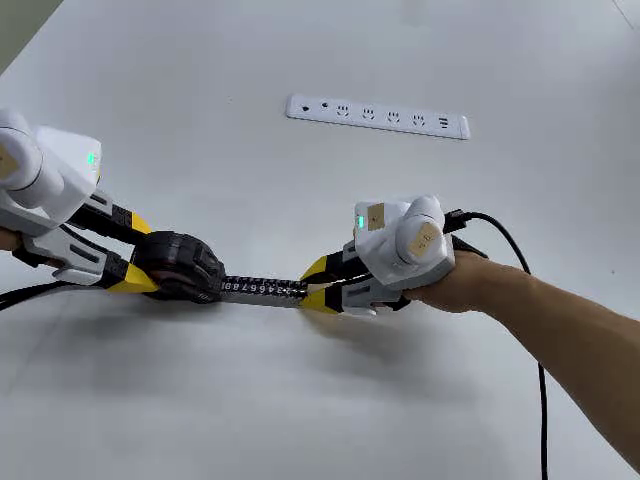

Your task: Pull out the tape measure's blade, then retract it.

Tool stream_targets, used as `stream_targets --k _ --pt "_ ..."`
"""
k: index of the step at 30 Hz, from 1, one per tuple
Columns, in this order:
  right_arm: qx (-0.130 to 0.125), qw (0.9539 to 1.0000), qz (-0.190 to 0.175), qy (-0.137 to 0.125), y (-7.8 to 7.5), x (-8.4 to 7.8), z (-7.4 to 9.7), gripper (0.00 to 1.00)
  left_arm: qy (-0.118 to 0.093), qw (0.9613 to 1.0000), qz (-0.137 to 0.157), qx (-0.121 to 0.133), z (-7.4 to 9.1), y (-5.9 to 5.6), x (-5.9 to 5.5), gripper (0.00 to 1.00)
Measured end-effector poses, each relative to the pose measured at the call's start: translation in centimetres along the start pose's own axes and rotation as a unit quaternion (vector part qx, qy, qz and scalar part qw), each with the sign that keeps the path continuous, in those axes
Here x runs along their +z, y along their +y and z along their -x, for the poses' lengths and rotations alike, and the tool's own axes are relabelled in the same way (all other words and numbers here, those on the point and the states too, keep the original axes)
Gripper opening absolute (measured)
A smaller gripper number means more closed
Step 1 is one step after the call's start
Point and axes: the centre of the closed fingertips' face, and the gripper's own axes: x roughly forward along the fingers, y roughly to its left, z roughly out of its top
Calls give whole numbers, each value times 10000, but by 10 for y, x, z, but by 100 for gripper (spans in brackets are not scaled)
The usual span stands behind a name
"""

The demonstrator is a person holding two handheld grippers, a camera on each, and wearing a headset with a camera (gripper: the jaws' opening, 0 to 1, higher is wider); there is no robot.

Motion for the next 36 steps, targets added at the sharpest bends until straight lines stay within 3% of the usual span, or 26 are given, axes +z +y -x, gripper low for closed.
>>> stream_targets --k 36 --pt "-66 9989 -209 405 4 -39 40 8 75 10000 -19 -45 0 2 -1 24"
